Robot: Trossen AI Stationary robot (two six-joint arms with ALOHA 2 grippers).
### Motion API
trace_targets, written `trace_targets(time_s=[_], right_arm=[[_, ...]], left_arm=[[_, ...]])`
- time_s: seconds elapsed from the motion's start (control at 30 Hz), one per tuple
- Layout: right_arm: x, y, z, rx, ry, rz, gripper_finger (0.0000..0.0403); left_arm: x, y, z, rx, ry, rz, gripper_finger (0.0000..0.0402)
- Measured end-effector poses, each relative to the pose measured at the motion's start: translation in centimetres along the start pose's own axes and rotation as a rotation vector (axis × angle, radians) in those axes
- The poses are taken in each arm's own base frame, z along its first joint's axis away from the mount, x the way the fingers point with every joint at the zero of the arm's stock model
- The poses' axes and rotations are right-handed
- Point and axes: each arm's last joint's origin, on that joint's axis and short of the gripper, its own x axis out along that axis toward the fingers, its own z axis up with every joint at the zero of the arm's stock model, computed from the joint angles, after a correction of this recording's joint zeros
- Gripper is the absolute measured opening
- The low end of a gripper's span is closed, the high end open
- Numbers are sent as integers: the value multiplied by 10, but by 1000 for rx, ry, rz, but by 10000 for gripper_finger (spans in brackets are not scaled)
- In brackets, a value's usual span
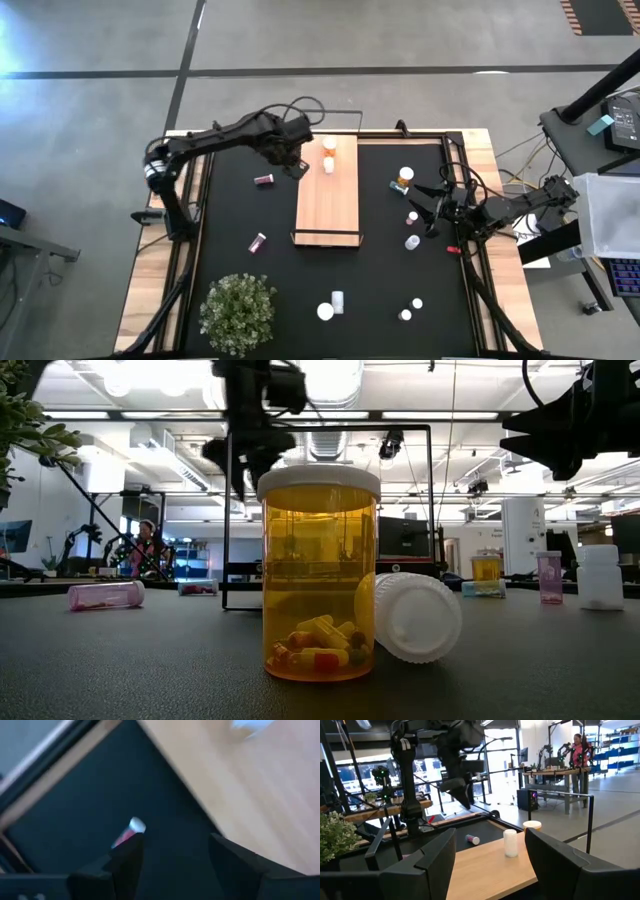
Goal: Pick and place medicine bottles onto shelf by color
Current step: Put the top left blue pill bottle on the shelf
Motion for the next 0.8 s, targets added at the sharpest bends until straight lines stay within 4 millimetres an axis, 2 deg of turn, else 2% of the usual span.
trace_targets(time_s=[0.2,0.4,0.8], right_arm=[[0,0,0,0,0,0,228],[0,0,0,0,0,0,228],[0,0,0,0,0,0,228]], left_arm=[[6,21,-38,-155,-7,4,206],[16,32,-61,-226,-21,21,206],[30,37,-71,-169,-30,93,206]])
